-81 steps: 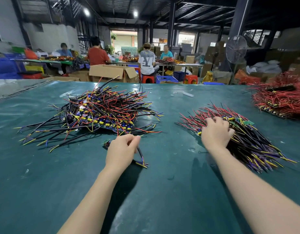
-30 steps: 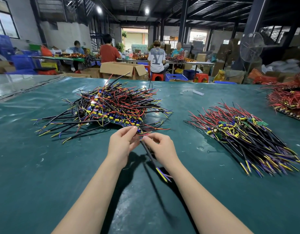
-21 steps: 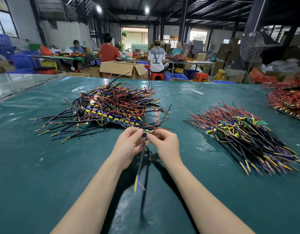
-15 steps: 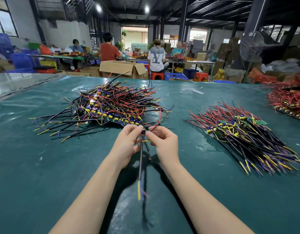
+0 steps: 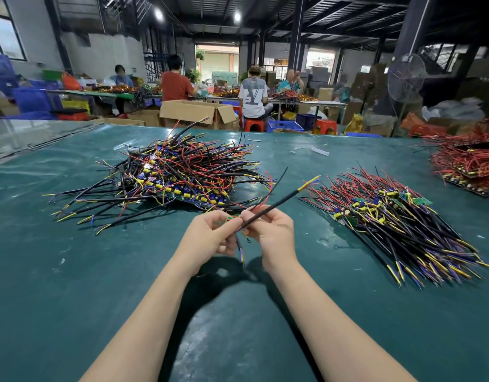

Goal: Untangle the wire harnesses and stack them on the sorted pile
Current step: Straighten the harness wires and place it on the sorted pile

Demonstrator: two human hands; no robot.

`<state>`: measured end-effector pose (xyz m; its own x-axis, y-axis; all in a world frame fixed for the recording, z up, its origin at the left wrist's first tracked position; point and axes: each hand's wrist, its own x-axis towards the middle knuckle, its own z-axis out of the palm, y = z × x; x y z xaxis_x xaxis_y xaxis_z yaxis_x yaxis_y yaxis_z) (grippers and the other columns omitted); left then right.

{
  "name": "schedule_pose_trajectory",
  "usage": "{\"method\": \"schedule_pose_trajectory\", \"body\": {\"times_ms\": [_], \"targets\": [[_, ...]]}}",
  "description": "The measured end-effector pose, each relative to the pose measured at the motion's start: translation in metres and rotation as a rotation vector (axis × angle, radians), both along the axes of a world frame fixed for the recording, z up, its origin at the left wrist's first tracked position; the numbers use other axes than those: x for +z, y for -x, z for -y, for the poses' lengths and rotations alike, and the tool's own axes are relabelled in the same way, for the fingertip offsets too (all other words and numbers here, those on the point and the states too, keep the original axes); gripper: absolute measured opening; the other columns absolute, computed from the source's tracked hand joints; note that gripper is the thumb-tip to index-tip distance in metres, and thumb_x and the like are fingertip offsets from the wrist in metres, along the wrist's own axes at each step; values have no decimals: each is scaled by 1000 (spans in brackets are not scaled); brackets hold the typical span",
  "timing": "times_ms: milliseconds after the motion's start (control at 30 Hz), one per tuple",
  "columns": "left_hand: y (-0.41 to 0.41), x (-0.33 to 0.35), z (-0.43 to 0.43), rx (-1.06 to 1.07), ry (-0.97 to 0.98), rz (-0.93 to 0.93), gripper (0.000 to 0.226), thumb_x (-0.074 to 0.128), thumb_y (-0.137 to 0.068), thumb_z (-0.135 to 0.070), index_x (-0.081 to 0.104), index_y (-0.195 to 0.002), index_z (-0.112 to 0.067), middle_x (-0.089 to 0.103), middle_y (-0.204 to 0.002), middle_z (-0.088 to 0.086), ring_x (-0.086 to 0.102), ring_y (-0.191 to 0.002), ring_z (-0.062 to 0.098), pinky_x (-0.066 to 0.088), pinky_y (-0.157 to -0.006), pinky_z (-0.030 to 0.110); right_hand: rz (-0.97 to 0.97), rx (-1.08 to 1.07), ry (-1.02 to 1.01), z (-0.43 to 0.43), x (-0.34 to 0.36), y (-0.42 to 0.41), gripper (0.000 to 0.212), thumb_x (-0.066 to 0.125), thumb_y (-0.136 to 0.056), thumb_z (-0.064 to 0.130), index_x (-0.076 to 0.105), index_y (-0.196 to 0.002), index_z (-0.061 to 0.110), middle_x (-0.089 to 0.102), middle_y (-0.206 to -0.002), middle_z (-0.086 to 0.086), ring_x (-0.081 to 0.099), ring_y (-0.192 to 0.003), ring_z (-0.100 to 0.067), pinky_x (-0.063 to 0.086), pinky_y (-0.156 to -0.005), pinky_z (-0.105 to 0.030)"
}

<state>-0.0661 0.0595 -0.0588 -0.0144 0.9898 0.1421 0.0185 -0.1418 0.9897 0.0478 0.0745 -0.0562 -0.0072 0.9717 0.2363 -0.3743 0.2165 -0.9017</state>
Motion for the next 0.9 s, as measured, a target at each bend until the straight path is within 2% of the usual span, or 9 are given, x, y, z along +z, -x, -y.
{"method": "schedule_pose_trajectory", "body": {"times_ms": [133, 200, 267, 400, 467, 533, 667, 733, 900], "targets": [[4, 0, 1, -79, 11, -145, 6, 63, -85, -8, 64, -80, -7, 66, -60, -2, 63, -53, 3, 52, -49, 19, -87, 66, 115, -5, -1, -7, 21, 56, -83, -11, 52, -68, 4, 58, -46, 1, 55, -40, -9, 48, -43, -18], [3, -1, 0, -96, -9, -176, 7, 62, -86, -7, 66, -86, -1, 61, -69, 2, 62, -59, 0, 54, -53, 18, -124, 77, 136, -7, -4, -10, 22, 56, -84, -8, 54, -68, 6, 58, -47, 2, 56, -42, -7, 48, -44, -16], [0, -2, 0, -93, 10, -124, 8, 59, -87, -4, 66, -85, -3, 56, -70, 2, 57, -59, 0, 51, -53, 16, -120, 96, 114, -8, -7, -12, 21, 56, -84, -7, 57, -69, 7, 59, -51, 3, 58, -46, -6, 49, -48, -15], [-4, -1, 1, -51, 64, -33, 17, 60, -87, -5, 64, -71, -8, 53, -55, -5, 53, -49, -3, 47, -49, 13, 153, 140, -36, -11, -8, -13, 24, 57, -80, -12, 63, -75, 11, 63, -55, 8, 58, -54, -5, 49, -62, -17], [-3, -1, 2, -21, 84, 7, 13, 63, -84, -5, 64, -71, -5, 58, -56, -2, 57, -48, -1, 49, -49, 14, 267, 174, -87, -10, -7, -15, 29, 55, -79, -15, 64, -74, 12, 63, -52, 9, 57, -52, -2, 47, -60, -14], [0, -1, 3, 10, 104, 31, 8, 67, -82, -5, 63, -75, -5, 63, -56, -2, 60, -47, 2, 49, -47, 15, 302, 226, -101, -10, -6, -18, 31, 52, -80, -17, 64, -74, 11, 64, -54, 9, 58, -53, 0, 47, -59, -12], [5, 3, 4, -49, 125, 19, 10, 66, -82, -6, 64, -72, -7, 62, -50, -5, 56, -44, 3, 49, -46, 17, 256, 368, -89, -11, -3, -29, 28, 48, -82, -17, 63, -76, 6, 68, -62, 5, 64, -61, -5, 53, -68, -18], [4, 4, 5, -71, 130, 26, 13, 64, -83, -5, 65, -71, -7, 61, -50, -5, 55, -43, 3, 48, -45, 17, 248, 357, -88, -10, -2, -30, 27, 49, -81, -18, 63, -75, 5, 68, -61, 4, 64, -59, -7, 54, -67, -20], [0, 4, 6, -95, 102, -6, 9, 64, -83, -4, 63, -74, -7, 63, -52, -4, 56, -44, 4, 49, -47, 16, 300, 176, -91, -7, -1, -22, 25, 57, -82, -10, 64, -68, 10, 64, -54, 9, 57, -50, -1, 47, -50, -14]]}}
